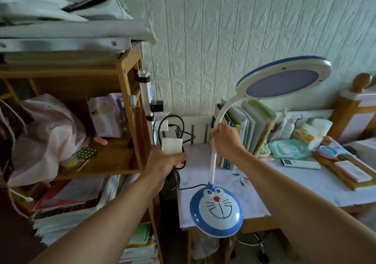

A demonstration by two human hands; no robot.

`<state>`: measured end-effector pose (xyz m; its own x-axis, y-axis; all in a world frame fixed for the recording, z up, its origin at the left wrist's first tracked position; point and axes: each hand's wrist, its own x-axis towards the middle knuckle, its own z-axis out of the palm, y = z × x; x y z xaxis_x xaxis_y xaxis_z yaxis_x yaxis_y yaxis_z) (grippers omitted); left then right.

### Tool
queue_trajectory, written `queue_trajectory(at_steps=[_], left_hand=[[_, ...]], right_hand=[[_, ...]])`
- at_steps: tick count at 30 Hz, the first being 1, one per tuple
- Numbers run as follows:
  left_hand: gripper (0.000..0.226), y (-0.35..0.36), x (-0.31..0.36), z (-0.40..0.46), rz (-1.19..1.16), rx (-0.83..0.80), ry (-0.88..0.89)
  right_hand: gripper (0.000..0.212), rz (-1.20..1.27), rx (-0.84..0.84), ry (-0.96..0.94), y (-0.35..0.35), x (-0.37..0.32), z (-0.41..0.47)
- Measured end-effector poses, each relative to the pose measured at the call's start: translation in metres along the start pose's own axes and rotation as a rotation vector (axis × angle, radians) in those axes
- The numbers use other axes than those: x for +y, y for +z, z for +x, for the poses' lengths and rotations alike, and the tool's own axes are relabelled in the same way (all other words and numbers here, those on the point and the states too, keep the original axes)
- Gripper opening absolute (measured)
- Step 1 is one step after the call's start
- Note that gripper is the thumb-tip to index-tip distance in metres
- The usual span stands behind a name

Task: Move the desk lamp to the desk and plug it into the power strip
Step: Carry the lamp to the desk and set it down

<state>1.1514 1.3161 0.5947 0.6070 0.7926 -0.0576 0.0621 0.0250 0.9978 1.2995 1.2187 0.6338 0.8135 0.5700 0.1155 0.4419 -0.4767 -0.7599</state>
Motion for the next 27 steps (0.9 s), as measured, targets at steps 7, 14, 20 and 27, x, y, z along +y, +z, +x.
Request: queue_trajectory(at_steps=[7,14,20,27], left_hand=[[0.062,0.033,-0.018,0.064,0.067,0.111,-0.065],[0.044,0.071,-0.030,0.115,0.101,0.297,-0.120],[0.039,0.091,-0.045,0.148,0.092,0.348,-0.145],[0.037,0.099,-0.069,0.179,0.074,0.325,-0.190]], right_hand=[[0.025,-0.042,-0.028,-0.059,0.018,0.033,0.084],[0.023,-0.013,-0.125,-0.134,0.039,0.060,0.161],[0.025,0.035,-0.195,-0.116,0.066,0.080,0.205],[0.022,0.118,-0.271,-0.069,0.098,0.101,0.235]])
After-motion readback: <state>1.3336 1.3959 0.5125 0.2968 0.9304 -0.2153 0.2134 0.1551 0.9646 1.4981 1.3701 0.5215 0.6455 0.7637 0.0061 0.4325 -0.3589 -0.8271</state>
